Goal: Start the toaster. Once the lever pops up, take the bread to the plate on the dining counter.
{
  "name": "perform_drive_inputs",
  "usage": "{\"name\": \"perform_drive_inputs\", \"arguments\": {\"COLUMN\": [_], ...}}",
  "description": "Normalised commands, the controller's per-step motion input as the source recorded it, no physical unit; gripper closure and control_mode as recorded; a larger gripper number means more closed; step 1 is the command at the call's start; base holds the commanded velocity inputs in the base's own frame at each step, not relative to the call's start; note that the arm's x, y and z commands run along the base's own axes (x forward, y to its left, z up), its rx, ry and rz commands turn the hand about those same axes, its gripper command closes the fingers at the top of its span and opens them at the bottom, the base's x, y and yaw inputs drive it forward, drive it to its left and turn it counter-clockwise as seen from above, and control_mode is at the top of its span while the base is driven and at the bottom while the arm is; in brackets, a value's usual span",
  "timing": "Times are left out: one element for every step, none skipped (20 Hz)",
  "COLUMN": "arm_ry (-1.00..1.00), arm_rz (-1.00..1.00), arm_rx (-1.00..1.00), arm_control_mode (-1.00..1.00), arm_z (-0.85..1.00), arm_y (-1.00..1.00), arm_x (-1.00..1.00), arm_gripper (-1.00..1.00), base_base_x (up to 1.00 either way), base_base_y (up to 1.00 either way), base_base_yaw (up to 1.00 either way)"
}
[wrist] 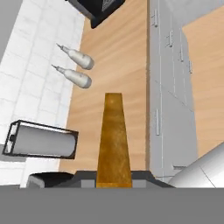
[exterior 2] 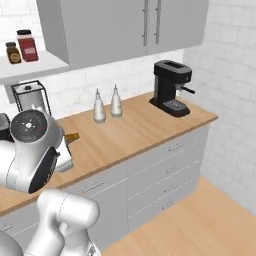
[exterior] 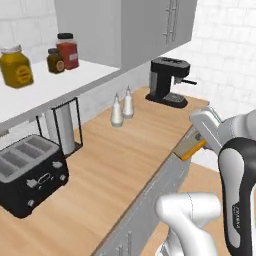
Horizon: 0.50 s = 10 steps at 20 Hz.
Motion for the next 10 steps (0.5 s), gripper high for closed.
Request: {"name": "perform_drive_inputs", "arguments": {"arm_ry": [0.0, 0.0, 0.0, 0.0, 0.0, 0.0, 0.0, 0.0, 0.0, 0.0], "arm_rz": [0.0, 0.0, 0.0, 0.0, 0.0, 0.0, 0.0, 0.0, 0.0, 0.0], "arm_rx": [0.0, 0.0, 0.0, 0.0, 0.0, 0.0, 0.0, 0.0, 0.0, 0.0], "arm_control_mode": [1.0, 1.0, 1.0, 1.0, 1.0, 1.0, 1.0, 1.0, 1.0, 1.0], "arm_z": [0.0, 0.0, 0.0, 0.0, 0.0, 0.0, 0.0, 0.0, 0.0, 0.0], "arm_y": [0.0, 0.0, 0.0, 0.0, 0.0, 0.0, 0.0, 0.0, 0.0, 0.0], "arm_x": [0.0, 0.0, 0.0, 0.0, 0.0, 0.0, 0.0, 0.0, 0.0, 0.0], "arm_gripper": [1.0, 1.0, 1.0, 1.0, 1.0, 1.0, 1.0, 1.0, 1.0, 1.0], "base_base_x": [0.0, 0.0, 0.0, 0.0, 0.0, 0.0, 0.0, 0.0, 0.0, 0.0], "base_base_y": [-0.09, -0.09, -0.07, -0.06, -0.07, -0.06, -0.05, -0.02, -0.01, -0.05], "base_base_yaw": [-0.86, -0.85, -0.85, -0.84, -0.83, -0.83, -0.81, -0.81, -0.8, -0.78]}}
